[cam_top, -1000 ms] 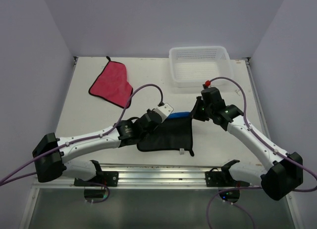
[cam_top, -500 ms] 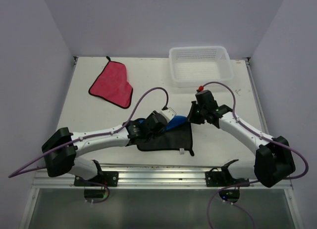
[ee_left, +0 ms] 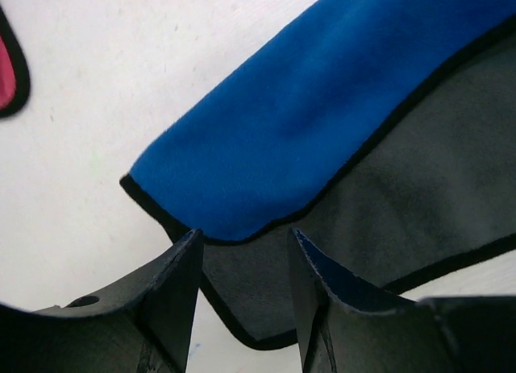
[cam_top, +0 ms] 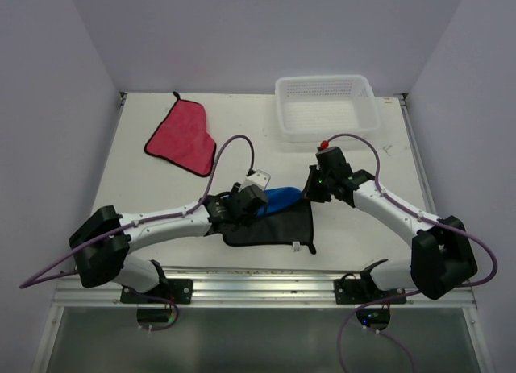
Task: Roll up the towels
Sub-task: Fold the towel
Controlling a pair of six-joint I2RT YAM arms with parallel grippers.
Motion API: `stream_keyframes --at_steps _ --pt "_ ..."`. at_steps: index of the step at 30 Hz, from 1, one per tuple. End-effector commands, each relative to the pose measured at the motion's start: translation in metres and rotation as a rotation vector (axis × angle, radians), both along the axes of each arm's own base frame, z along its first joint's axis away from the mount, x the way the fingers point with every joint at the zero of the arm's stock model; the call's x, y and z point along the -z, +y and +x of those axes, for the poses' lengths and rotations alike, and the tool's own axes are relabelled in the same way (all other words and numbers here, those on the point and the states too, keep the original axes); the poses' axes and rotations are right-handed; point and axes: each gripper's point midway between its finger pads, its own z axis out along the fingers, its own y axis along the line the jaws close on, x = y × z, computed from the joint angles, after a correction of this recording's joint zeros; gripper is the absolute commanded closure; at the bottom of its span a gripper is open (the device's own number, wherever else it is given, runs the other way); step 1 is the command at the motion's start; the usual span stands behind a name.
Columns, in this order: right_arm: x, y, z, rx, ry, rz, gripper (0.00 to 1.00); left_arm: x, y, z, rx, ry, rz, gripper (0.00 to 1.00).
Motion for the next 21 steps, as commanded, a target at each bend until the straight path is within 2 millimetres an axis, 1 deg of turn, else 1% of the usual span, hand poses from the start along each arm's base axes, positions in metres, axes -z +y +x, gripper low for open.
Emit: stream_keyframes --at_steps 1,2,3,4,6,7,12,15,17,20,21 --pt "-0.014 0.008 0.011 -0.015 -0.049 0.036 1.00 0.010 0.016 -0.003 -0.244 0.089 -0.176 0.50" --pt "-0.013 0.008 0.011 -0.013 -0.047 0.039 1.00 0.011 0.017 -0.004 -0.268 0.108 -0.214 0.50" --pt "-0.013 0.009 0.011 -0.012 -0.048 0.041 1.00 0.011 0.017 -0.005 -0.294 0.117 -0.293 0.50" --pt "-0.013 0.009 0.010 -0.016 -0.046 0.040 1.00 0.012 0.019 -0.004 -0.317 0.146 -0.343 0.50" --pt "-0.011 0.008 0.009 -0.014 -0.040 0.038 1.00 0.015 0.025 -0.006 -0.356 0.155 -0.427 0.50" --pt "-0.012 0.008 0.010 -0.013 -0.042 0.039 1.00 0.015 0.028 -0.004 -0.371 0.161 -0.457 0.50" --pt "-0.012 0.008 0.010 -0.017 -0.043 0.031 1.00 0.009 0.037 0.001 -0.365 0.154 -0.604 0.50" --pt "-0.011 0.008 0.010 -0.017 -0.042 0.032 1.00 0.003 0.037 0.005 -0.339 0.136 -0.673 0.49" --pt "-0.011 0.009 0.010 -0.018 -0.042 0.033 1.00 0.003 0.041 0.010 -0.342 0.134 -0.685 0.49" --pt "-0.011 0.009 0.011 -0.017 -0.039 0.036 1.00 0.009 0.044 0.014 -0.345 0.152 -0.673 0.49" --pt "-0.012 0.009 0.011 -0.017 -0.041 0.037 1.00 0.014 0.045 0.014 -0.347 0.164 -0.660 0.49"
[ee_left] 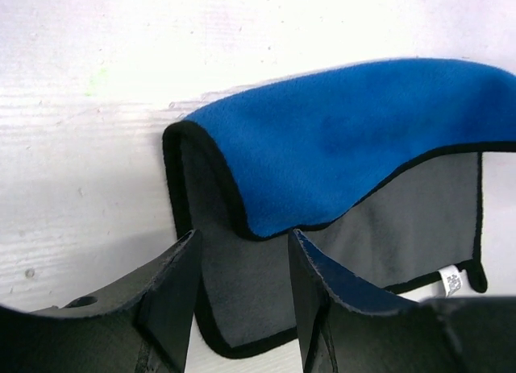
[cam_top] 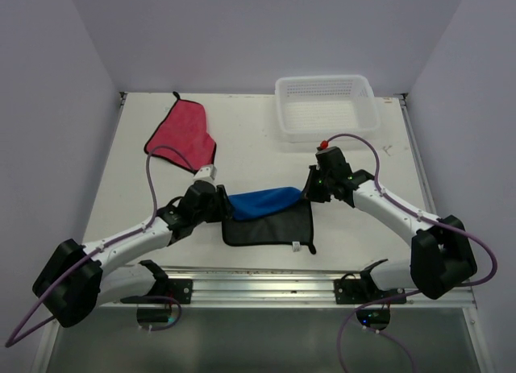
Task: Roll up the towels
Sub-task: Fold the towel
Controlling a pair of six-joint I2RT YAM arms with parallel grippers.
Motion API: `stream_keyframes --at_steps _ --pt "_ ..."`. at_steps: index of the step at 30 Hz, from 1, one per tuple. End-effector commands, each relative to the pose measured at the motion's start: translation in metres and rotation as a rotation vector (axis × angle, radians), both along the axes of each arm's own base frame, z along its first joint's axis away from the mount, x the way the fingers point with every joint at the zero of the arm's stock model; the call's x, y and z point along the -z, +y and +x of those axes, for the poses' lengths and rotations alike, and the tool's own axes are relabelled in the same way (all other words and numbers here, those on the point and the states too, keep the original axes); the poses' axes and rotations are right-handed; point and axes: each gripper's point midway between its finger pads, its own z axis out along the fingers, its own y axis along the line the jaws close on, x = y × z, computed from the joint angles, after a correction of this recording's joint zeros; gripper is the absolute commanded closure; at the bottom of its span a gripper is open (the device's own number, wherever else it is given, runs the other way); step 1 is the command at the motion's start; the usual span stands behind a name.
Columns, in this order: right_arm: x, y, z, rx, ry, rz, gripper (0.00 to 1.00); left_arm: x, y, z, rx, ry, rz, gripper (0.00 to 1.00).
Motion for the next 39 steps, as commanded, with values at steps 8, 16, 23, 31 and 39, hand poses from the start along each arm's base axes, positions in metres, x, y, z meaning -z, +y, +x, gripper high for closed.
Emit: stream_keyframes --at_steps 8,16,23,31,39 --pt "-0.012 0.007 0.012 -0.012 -0.043 0.026 1.00 -0.001 -0.014 0.020 0.040 -0.034 -0.066 0.52" --pt "-0.013 0.008 0.012 -0.015 -0.044 0.028 1.00 0.012 -0.013 0.019 0.042 -0.003 -0.059 0.55" --pt "-0.012 0.009 0.012 -0.018 -0.039 0.031 1.00 0.007 -0.021 0.022 0.080 -0.051 -0.095 0.67" --pt "-0.012 0.008 0.011 -0.016 -0.037 0.030 1.00 0.016 -0.016 0.019 0.066 -0.029 -0.069 0.82" --pt "-0.016 0.010 0.011 -0.017 -0.043 0.038 1.00 0.007 -0.016 0.022 0.069 -0.047 -0.070 1.00"
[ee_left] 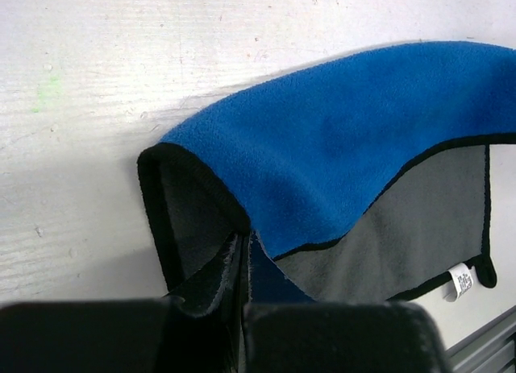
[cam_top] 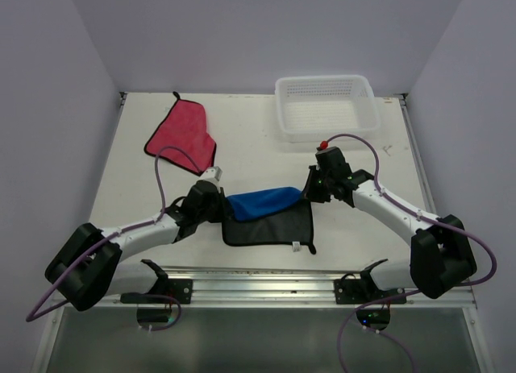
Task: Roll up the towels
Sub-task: Fold the towel
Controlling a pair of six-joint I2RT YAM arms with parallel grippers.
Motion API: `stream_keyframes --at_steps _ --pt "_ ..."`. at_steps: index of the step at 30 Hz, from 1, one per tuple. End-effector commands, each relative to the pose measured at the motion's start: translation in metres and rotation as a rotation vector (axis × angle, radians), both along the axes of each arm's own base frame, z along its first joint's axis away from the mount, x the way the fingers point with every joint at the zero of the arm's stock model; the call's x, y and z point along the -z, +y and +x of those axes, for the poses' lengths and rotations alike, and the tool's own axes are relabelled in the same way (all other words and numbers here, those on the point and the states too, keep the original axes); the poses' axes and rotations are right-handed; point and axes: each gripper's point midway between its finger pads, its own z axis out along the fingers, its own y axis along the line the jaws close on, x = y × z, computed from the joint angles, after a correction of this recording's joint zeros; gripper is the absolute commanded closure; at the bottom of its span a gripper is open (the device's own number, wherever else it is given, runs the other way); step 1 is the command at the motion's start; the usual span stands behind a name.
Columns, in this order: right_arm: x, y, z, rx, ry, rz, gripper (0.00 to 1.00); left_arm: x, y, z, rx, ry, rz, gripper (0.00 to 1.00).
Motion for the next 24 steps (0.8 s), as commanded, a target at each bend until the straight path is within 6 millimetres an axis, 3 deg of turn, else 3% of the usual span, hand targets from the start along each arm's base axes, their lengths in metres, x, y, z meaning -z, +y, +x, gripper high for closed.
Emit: stream_keyframes --at_steps 1,11,24 --pt "-0.019 0.009 0.012 -0.021 -0.053 0.037 1.00 -0.020 -0.005 0.013 0.004 -0.068 -0.035 1.00" --pt "-0.020 -0.011 -0.002 -0.028 -0.056 -0.045 1.00 -0.056 -0.009 0.014 0.009 -0.087 -0.074 1.00" --pt "-0.018 -0.021 -0.035 -0.094 -0.018 -0.054 1.00 -0.054 0.001 -0.010 0.023 0.020 -0.094 1.00"
